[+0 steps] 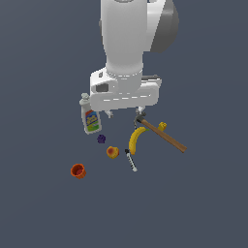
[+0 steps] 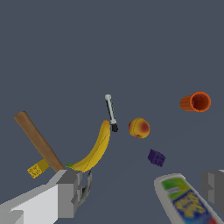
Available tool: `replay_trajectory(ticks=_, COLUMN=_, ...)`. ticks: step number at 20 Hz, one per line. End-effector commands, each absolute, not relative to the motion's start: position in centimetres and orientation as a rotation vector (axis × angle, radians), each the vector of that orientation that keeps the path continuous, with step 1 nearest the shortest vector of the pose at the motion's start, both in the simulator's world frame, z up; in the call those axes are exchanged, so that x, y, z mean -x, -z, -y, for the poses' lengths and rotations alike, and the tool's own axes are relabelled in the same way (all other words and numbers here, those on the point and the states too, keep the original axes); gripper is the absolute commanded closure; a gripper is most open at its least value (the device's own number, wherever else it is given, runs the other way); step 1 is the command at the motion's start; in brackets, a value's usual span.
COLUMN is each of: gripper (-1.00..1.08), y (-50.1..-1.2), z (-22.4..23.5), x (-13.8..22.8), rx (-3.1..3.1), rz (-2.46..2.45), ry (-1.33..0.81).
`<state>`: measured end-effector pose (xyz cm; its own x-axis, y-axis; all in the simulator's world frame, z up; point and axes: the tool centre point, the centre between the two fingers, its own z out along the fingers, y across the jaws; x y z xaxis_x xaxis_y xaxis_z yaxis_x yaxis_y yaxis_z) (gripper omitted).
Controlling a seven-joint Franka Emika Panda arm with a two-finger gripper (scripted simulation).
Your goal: Pick up a designated object from a clutter of objects.
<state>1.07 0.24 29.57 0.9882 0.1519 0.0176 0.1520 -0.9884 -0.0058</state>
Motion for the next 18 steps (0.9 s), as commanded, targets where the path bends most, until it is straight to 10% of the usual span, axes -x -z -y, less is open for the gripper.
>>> replay_trajectory(ticks=1, gripper=-0.92, y=-28.8, z=0.0, x=-1.2, rx=3.123, rz=0.309, ry=0.025)
replay_trajectory(ticks=18, gripper=-0.92, y=-22.2, z=2.3, x=-2.1, rx=3.014, rz=0.956, ry=0.003)
